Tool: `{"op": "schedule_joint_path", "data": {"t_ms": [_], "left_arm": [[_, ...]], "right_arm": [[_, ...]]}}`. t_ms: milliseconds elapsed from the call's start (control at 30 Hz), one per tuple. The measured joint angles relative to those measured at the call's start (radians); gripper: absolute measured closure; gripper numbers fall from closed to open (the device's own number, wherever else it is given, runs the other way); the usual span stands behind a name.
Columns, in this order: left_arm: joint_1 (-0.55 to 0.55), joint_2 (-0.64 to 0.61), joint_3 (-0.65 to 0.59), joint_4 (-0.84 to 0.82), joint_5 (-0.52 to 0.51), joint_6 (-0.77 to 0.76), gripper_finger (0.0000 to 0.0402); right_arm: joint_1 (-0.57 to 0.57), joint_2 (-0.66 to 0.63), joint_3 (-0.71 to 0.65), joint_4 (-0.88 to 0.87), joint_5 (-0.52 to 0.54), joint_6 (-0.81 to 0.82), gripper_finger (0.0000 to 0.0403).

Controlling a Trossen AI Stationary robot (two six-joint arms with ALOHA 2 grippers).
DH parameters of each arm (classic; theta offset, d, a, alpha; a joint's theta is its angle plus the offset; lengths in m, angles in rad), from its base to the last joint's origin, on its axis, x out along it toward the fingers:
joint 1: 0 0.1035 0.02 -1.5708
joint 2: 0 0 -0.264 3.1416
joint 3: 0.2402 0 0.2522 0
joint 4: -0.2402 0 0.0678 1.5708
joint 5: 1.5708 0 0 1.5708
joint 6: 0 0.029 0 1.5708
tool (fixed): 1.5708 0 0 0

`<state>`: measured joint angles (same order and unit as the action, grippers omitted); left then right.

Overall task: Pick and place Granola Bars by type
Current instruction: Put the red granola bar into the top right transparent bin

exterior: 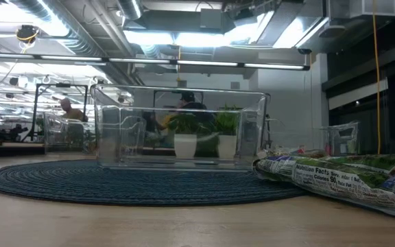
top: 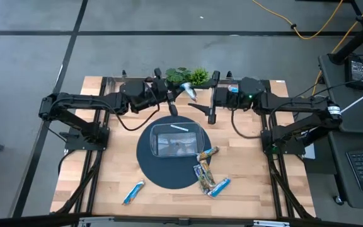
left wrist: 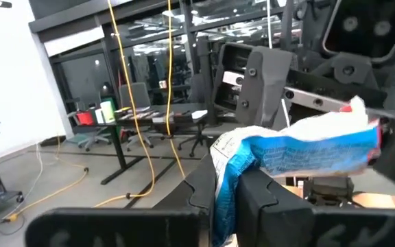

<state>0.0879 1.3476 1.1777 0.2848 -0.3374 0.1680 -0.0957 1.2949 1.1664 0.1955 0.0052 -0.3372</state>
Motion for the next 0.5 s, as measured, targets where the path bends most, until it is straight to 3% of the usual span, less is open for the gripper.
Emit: {"op": "schedule_joint_path", "data": {"t_ms": [133,300,500], "left_arm": [[0.001,0.0,0.016,-0.009,0.007,0.009,0.0384],[0.001,0.0,0.017,-0.017,0.008,0.026,0.0384],[0.0,0.0,0.018,-0.026,0.014,0.027,0.0384]], "right_arm": [[0.033,0.0,0.0,0.0,0.097,-0.071,0.0114],[0.037,0.0,0.0,0.001,0.117,-0.076,0.0116],[0.036,0.0,0.0,0.001,0.141,-0.076,0.0159]]}}
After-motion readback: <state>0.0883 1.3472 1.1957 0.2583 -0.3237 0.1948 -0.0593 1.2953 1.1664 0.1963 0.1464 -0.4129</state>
